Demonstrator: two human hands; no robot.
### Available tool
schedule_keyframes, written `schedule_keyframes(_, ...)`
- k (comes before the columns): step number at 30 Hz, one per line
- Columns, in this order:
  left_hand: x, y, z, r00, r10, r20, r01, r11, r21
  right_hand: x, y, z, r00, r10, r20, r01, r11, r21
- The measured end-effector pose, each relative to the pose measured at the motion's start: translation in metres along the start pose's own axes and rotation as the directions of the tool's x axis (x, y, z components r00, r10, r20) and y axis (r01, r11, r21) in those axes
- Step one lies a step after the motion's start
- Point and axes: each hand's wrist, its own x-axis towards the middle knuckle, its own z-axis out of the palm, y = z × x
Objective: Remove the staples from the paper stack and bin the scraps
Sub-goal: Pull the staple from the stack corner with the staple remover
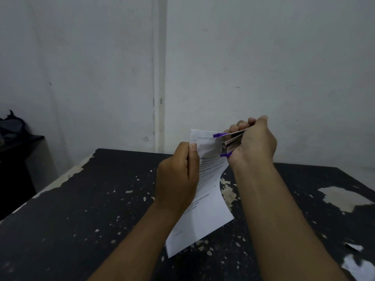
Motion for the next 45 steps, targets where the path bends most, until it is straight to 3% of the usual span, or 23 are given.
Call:
schedule_keyframes(5,0.006,0.006,0.0,0.999,-0.045,-0.03,0.041,0.992,-0.117,-0.006,0.002,-0.003,0.987,-0.107,0.116,0.131,0.965,-0.225)
schedule_keyframes(7,0.009,0.007,-0.001,0.998,-0.05,-0.042,0.045,0.991,-0.128,-0.008,0.003,-0.006,0.957,-0.127,0.261,0.235,0.867,-0.44)
schedule_keyframes(10,0.012,0.007,-0.002,0.998,-0.059,-0.031,0.055,0.991,-0.119,-0.013,0.003,-0.011,0.886,-0.032,0.462,0.355,0.688,-0.633)
schedule_keyframes(12,0.013,0.007,-0.002,0.998,-0.055,-0.008,0.054,0.991,-0.124,-0.014,0.002,-0.013,0.842,0.037,0.537,0.411,0.601,-0.685)
schedule_keyframes(18,0.013,0.002,-0.004,0.999,-0.032,0.035,0.036,0.994,-0.099,-0.009,-0.002,-0.017,0.751,0.124,0.649,0.511,0.513,-0.689)
schedule_keyframes(26,0.015,0.007,-0.004,1.0,-0.016,0.024,0.02,0.987,-0.161,0.006,0.004,-0.029,0.688,0.196,0.699,0.445,0.646,-0.62)
schedule_keyframes(32,0.019,0.01,-0.003,0.999,-0.04,-0.032,0.034,0.988,-0.154,0.007,0.011,-0.033,0.694,0.208,0.689,0.39,0.697,-0.603)
schedule_keyframes(35,0.018,0.008,-0.002,0.998,-0.041,-0.04,0.036,0.991,-0.132,0.006,0.014,-0.034,0.724,0.196,0.661,0.355,0.716,-0.601)
schedule_keyframes(39,0.012,0.004,0.0,1.0,-0.015,0.0,0.015,0.997,-0.077,0.006,0.018,-0.033,0.831,0.108,0.545,0.28,0.766,-0.578)
schedule_keyframes(45,0.003,0.0,0.001,0.997,0.048,0.057,-0.046,0.998,-0.037,0.009,0.017,-0.034,0.939,0.071,0.338,0.05,0.94,-0.336)
